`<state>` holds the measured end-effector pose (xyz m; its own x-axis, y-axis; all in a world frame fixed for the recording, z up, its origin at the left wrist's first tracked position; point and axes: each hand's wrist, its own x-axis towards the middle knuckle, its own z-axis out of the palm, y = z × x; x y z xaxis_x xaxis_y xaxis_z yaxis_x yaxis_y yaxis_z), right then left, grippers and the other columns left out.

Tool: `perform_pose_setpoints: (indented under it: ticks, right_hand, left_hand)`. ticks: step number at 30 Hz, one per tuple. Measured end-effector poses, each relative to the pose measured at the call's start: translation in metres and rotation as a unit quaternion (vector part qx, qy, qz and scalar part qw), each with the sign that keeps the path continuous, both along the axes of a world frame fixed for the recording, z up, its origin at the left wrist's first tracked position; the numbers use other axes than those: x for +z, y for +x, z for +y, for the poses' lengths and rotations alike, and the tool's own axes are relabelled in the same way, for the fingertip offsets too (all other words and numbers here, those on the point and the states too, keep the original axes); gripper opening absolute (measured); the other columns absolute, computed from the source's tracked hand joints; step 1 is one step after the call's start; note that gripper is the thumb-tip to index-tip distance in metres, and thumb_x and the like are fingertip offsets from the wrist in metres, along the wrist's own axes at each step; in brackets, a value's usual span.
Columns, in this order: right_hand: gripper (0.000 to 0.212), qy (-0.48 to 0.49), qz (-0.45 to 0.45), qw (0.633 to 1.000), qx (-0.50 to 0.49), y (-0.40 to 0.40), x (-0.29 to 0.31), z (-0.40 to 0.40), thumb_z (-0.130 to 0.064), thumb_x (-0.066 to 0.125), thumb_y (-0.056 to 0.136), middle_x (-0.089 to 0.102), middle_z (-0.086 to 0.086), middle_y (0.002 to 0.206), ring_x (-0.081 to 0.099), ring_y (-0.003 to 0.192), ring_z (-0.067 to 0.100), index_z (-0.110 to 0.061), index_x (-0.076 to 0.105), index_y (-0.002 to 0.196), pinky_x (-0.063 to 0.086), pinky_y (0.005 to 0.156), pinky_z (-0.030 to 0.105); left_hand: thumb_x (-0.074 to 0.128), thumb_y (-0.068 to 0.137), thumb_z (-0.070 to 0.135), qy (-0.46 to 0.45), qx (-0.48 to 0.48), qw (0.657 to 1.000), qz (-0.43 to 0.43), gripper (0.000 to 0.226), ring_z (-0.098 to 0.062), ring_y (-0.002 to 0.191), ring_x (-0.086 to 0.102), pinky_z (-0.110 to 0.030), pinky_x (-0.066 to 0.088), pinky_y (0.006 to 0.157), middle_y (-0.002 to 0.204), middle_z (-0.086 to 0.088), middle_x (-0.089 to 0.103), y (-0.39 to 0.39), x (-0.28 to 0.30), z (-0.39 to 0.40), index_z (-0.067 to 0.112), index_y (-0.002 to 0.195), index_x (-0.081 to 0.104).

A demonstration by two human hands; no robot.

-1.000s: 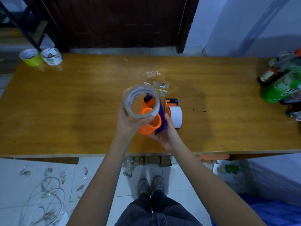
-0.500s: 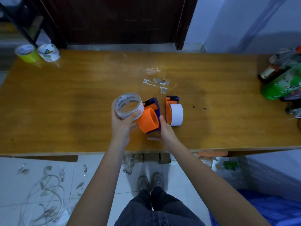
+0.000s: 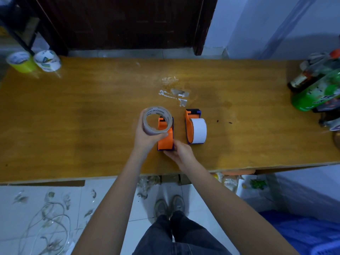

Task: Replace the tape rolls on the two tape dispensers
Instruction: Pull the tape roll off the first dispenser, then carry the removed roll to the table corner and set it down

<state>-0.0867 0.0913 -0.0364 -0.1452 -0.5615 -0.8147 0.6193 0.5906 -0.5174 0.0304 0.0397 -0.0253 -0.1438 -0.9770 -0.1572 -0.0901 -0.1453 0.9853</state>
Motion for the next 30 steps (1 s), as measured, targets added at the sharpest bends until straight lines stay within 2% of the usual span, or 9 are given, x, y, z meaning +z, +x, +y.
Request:
perform_pose_setpoints:
  ticks: [5,9,12,14,17,19,21,26,30]
  right_hand:
    - [0.016,-0.010,-0.053,0.994,-0.096,-0.004,0.006,-0.003,-0.016,0.042,0.096,0.059,0.013,0.091,0.059,0.085,0.026,-0.006,0.054,0.099,0.050,0.091,0.044]
    - [0.019,-0.016,-0.025,0.997,-0.073,-0.003,0.015,-0.004,-0.012,0.040,0.096,0.060,0.014,0.098,0.059,0.099,0.028,-0.005,0.056,0.100,0.049,0.097,0.043]
    - [0.030,0.013,0.065,0.998,-0.006,-0.002,0.019,-0.005,-0.011,0.039,0.095,0.053,0.021,0.127,0.054,0.118,0.034,0.001,0.049,0.121,0.051,0.092,0.036]
    - [0.036,0.042,0.082,0.996,0.019,-0.002,0.021,-0.004,-0.015,0.037,0.096,0.051,0.019,0.125,0.052,0.120,0.033,-0.002,0.044,0.130,0.050,0.091,0.035]
    - [0.023,0.079,0.125,0.986,0.080,-0.003,0.029,0.002,-0.021,0.031,0.099,0.046,0.007,0.100,0.050,0.094,0.020,-0.012,0.051,0.106,0.047,0.094,0.037]
    - [0.021,0.050,0.232,0.962,0.136,-0.006,0.031,0.009,-0.023,0.033,0.097,0.048,0.003,0.084,0.047,0.073,0.013,-0.014,0.049,0.088,0.046,0.076,0.033]
    - [0.017,-0.022,0.301,0.942,0.144,-0.010,0.036,0.016,-0.024,0.036,0.096,0.051,0.000,0.080,0.049,0.070,0.011,-0.017,0.050,0.088,0.045,0.069,0.030]
    - [0.039,-0.127,0.149,0.970,0.144,-0.021,0.064,0.009,-0.030,0.045,0.096,0.058,0.006,0.120,0.063,0.100,0.019,-0.012,0.044,0.131,0.060,0.072,0.033]
    - [0.042,-0.150,0.120,0.960,0.202,-0.024,0.074,0.004,-0.030,0.054,0.092,0.067,0.008,0.111,0.067,0.097,0.020,-0.010,0.051,0.130,0.060,0.073,0.032]
  left_hand:
    - [0.088,0.054,0.007,-0.008,-0.001,0.999,-0.035,0.099,-0.044,0.121,0.047,-0.058,0.041,0.101,0.135,-0.011,0.049,-0.009,-0.007,0.000,0.024,0.138,0.037]
    - [0.087,0.056,0.006,-0.023,0.014,0.999,-0.036,0.095,-0.042,0.121,0.048,-0.057,0.041,0.101,0.135,-0.008,0.049,-0.012,-0.004,-0.001,0.033,0.132,0.038]
    - [0.086,0.057,0.003,-0.024,0.006,0.999,-0.037,0.093,-0.034,0.123,0.047,-0.052,0.040,0.104,0.133,-0.002,0.048,-0.012,-0.004,0.000,0.030,0.132,0.038]
    - [0.085,0.058,0.001,-0.015,0.011,0.999,-0.033,0.092,-0.024,0.123,0.047,-0.046,0.039,0.107,0.127,0.005,0.047,-0.012,-0.003,0.004,0.024,0.135,0.038]
    - [0.088,0.057,0.011,-0.003,0.011,0.999,-0.030,0.093,-0.028,0.122,0.047,-0.048,0.040,0.106,0.129,0.003,0.048,-0.012,-0.004,0.010,0.024,0.135,0.040]
    - [0.090,0.053,0.023,-0.012,0.018,0.998,-0.061,0.096,-0.022,0.125,0.042,-0.044,0.038,0.108,0.133,-0.003,0.044,-0.010,-0.004,0.013,0.025,0.135,0.041]
    - [0.091,0.051,0.027,-0.021,0.036,0.997,-0.059,0.094,-0.016,0.127,0.040,-0.040,0.037,0.109,0.135,-0.004,0.042,-0.005,-0.001,0.016,0.029,0.133,0.043]
    - [0.089,0.054,0.026,-0.049,0.020,0.998,-0.026,0.087,0.011,0.117,0.046,-0.010,0.039,0.097,0.126,0.021,0.051,0.005,0.019,0.034,0.042,0.126,0.041]
    - [0.086,0.053,0.031,-0.023,0.015,0.999,-0.029,0.100,0.011,0.120,0.044,-0.009,0.038,0.096,0.130,0.022,0.046,0.006,0.026,0.045,0.035,0.136,0.032]
